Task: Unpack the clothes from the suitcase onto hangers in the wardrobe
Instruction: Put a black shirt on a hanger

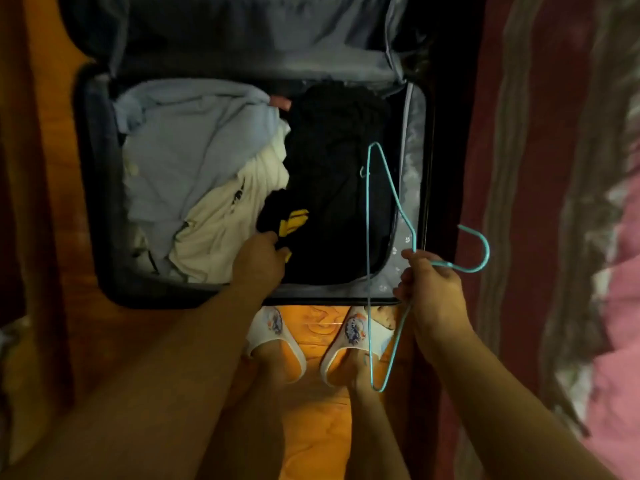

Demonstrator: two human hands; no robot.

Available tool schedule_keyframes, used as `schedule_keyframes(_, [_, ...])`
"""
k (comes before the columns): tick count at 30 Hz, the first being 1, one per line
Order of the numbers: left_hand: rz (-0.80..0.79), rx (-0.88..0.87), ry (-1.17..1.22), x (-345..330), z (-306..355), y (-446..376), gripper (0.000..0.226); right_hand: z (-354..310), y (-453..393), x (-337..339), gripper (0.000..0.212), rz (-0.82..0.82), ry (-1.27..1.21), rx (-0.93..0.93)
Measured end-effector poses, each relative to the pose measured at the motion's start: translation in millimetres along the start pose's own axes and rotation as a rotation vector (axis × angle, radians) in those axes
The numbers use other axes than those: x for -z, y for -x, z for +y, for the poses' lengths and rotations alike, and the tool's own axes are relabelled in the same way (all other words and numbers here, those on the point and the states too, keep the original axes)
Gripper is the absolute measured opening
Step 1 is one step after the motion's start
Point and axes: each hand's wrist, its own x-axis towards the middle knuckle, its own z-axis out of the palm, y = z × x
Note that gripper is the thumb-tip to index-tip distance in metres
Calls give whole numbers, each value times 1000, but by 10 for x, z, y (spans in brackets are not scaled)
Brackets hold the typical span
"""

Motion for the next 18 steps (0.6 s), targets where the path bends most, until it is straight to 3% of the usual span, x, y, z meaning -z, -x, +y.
schedule_keyframes(4, [5, 15, 272, 406, 245, 617, 14, -326, 476, 138, 11, -13, 36, -2])
schedule_keyframes(9, [87, -140, 481, 1391, 893, 1586, 5, -855, 1345, 486, 16, 11, 109, 86])
schedule_keyframes(14, [4, -169, 619, 2487, 1489, 2623, 14, -1507, 2400, 1007, 13, 12, 101, 230])
schedule_keyframes(18, [-36, -271, 741, 3143, 1869, 3417, 25, -1881, 3177, 1401, 30, -31, 57, 345])
